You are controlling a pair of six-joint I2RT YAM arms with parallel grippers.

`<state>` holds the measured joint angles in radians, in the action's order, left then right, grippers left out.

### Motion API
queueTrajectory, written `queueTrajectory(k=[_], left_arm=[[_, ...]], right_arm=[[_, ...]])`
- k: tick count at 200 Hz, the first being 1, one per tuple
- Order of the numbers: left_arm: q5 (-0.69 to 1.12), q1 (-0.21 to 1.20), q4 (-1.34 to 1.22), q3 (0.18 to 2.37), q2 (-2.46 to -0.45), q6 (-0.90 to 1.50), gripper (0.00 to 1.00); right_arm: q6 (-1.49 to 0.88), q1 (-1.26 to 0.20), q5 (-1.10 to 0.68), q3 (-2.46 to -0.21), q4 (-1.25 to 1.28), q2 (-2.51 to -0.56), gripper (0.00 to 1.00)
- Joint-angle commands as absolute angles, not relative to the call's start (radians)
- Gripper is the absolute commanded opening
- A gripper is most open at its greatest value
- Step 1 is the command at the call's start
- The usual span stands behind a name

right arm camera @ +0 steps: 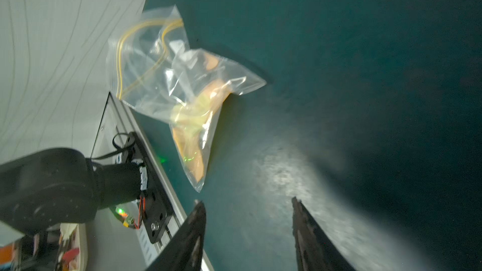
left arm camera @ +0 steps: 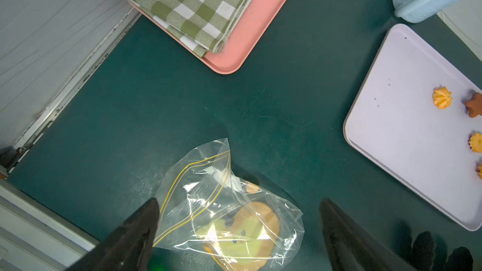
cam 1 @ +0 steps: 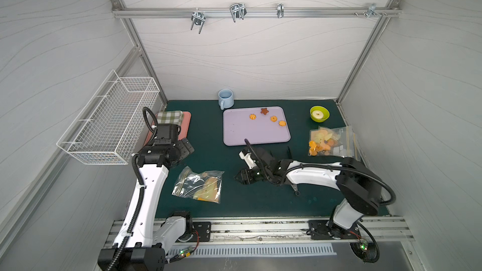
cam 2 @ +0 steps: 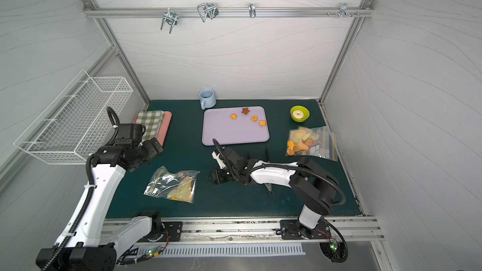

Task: Put the cookies into a resealable bag to prevent moisture
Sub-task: Move the ziploc bag to the center of the board.

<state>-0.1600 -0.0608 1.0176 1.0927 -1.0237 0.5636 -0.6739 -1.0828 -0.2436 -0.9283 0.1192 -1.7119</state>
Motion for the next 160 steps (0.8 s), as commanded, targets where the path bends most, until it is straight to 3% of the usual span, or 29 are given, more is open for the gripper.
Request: queueTrajectory(k=[1,61,94,121,160], left_arm=[[-0.131,-0.084,1.022,1.097,-1.014,0.552,0.96],[-0.11,-0.086,1.014,1.091,-1.008,0.524,0.94],[-0.109,-0.087,1.013,1.091,-1.011,0.517,0.93],[-0.092,-0.087,1.006,1.085,-1.006,0.515,0.93],[-0.004,-0.089,0.963,1.064,-0.986,0.502,0.94]], right_arm=[[-0.787,-1.113,-0.328,-0.988,0.28,-1.802,0.56],[-0.877,-1.12,-0.419,-1.062,0.431,-1.979,0.57],[-0.859,-1.12,-0.413,-1.121,0.379,-2.03,0.51],[-0.863,-1.118,-0.424,-1.137,0.394,-2.051,0.36],[-0.854,-1.099,-0.411,-1.082,0.419,-1.994,0.02]])
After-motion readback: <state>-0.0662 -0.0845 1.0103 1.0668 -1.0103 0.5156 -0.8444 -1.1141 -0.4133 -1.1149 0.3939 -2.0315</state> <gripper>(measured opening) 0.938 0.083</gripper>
